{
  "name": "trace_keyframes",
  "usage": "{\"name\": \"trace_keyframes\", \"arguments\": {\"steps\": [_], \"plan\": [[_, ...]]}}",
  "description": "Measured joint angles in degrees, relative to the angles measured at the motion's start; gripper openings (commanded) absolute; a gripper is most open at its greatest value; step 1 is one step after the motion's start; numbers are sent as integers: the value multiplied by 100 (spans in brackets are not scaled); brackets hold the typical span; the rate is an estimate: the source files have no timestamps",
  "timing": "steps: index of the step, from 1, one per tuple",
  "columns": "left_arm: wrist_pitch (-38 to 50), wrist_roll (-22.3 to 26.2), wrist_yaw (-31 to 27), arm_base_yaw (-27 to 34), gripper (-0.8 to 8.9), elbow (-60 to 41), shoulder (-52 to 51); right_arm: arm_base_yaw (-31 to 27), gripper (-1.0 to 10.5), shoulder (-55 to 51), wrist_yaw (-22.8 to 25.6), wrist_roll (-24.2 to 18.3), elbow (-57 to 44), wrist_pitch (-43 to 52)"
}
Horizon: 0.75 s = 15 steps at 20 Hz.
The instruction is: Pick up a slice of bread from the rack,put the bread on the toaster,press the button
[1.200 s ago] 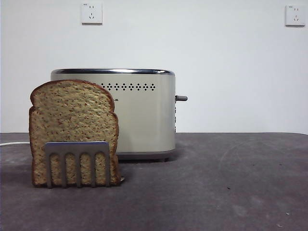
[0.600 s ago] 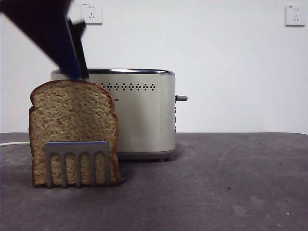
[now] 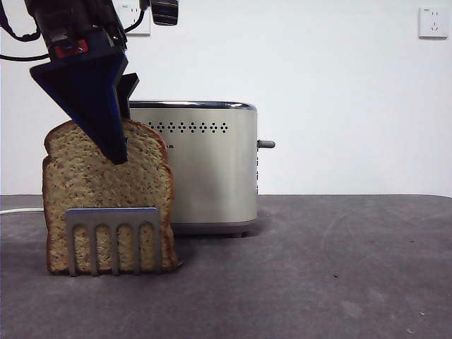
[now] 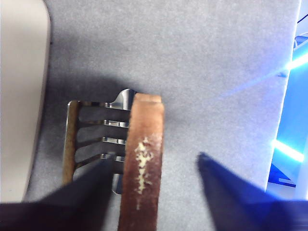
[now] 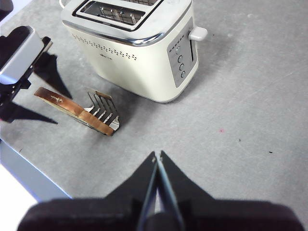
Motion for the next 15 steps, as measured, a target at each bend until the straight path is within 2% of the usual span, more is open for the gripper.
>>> {"name": "trace_keyframes", "arguments": {"steps": [8, 15], "plan": [[-262, 2, -258, 2, -8, 348, 0, 0, -11, 0, 0, 0, 0, 0], [-1567, 20, -262, 0, -8, 2170, -33, 0, -11, 0, 0, 0, 0, 0]]}}
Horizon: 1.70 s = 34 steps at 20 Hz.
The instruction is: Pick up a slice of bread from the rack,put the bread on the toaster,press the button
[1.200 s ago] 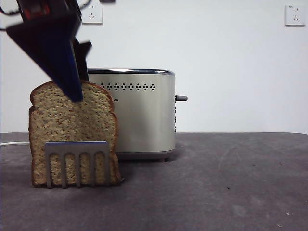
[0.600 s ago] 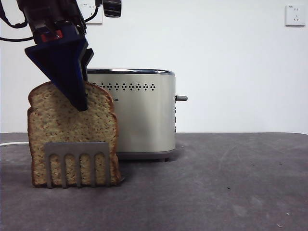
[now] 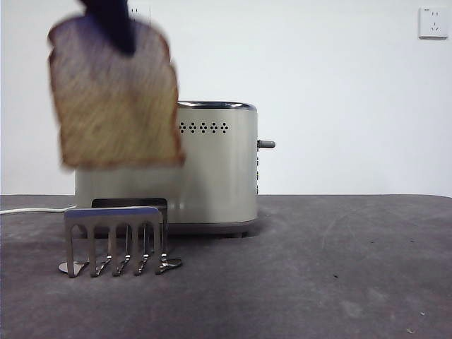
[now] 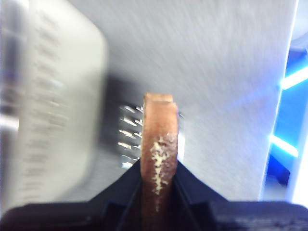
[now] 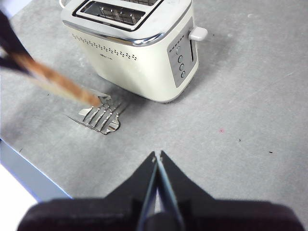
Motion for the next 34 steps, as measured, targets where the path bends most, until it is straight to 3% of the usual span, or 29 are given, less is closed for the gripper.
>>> {"name": "trace_keyframes", "arguments": {"steps": [2, 5, 10, 14, 24, 30, 34], "plan": [[-17, 31, -116, 0, -9, 702, -31, 0, -11, 0, 0, 0, 0, 0], [111, 337, -723, 0, -9, 1495, -94, 0, -11, 0, 2, 0, 0, 0], [428, 1307, -758, 35, -9, 1611, -63, 0, -11, 11, 0, 0, 0, 0], [684, 1727, -750, 188, -9, 1613, 197, 0, -11, 28, 0, 0, 0, -26], [785, 1825, -361, 584, -9, 1613, 1012, 0, -11, 28, 0, 0, 0, -68], [885, 1825, 354, 1029, -9, 1615, 1375, 0, -11, 28, 0, 0, 0, -70], [1152, 1773, 433, 1147, 3, 1668, 1539, 0, -11, 31, 0, 0, 0, -70]]}}
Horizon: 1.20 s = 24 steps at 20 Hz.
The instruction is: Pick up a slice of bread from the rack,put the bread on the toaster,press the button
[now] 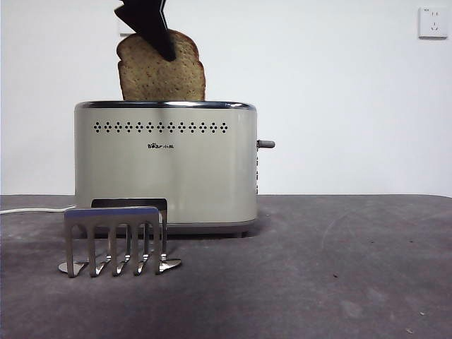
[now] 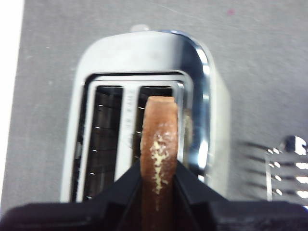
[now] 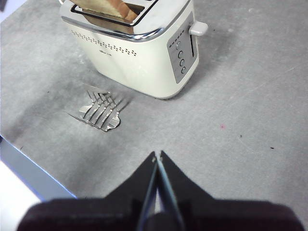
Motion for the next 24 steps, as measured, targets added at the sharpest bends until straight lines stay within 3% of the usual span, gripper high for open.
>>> {"name": "trace_keyframes", "arguments": {"steps": [1, 4, 5, 11, 16, 20, 24], "plan": [[94, -52, 39, 20, 29, 7, 37, 0, -11, 0, 0, 0, 0, 0], [393, -177, 125, 52, 321, 13, 105, 0, -12, 2, 0, 0, 0, 0], [501, -212, 94, 52, 350, 13, 138, 0, -12, 2, 0, 0, 0, 0], [516, -540, 35, 109, 348, -48, 280, 0, -12, 7, 0, 0, 0, 0], [584, -1438, 7, 109, 348, -48, 122, 0, -12, 264, -20, 2, 0, 234], [247, -2328, 11, 109, 346, -48, -503, 0, -12, 863, -728, 181, 0, 997], [-474, -3088, 15, 109, 346, -48, -1196, 81, -12, 1707, -1158, 758, 0, 2317]]}}
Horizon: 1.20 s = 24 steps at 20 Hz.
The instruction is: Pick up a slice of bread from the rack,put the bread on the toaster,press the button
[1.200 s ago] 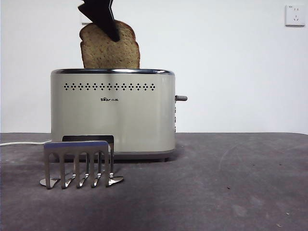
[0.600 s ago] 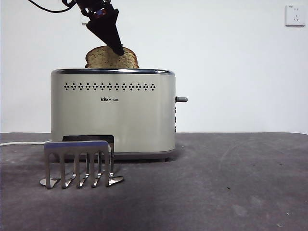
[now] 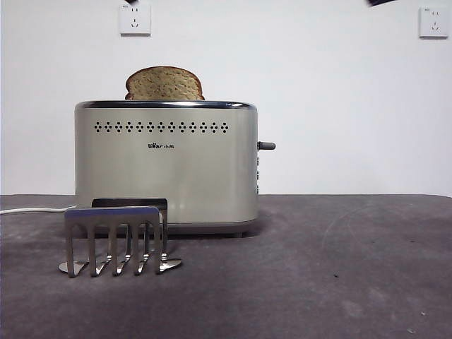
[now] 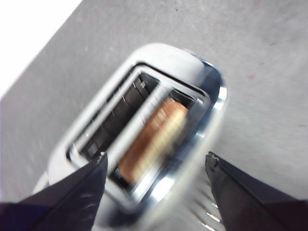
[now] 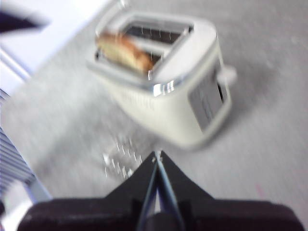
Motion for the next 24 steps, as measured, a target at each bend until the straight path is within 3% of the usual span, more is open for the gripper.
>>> {"name": "trace_keyframes", "arguments": {"steps": [6, 8, 16, 24], "plan": [[-802, -599, 24, -2, 346, 0, -940, 387, -12, 1355, -31, 1259, 11, 2299], [-988, -734, 48, -2, 345, 0, -1130, 481, -12, 1886, -22, 1521, 175, 2656], [-1318, -879, 686, -2, 345, 0, -1294, 595, -12, 3246, 129, 1670, 1115, 2710], [-1320, -984, 769, -2, 345, 0, -1294, 595, -12, 4168, 170, 1670, 1440, 2830]]}}
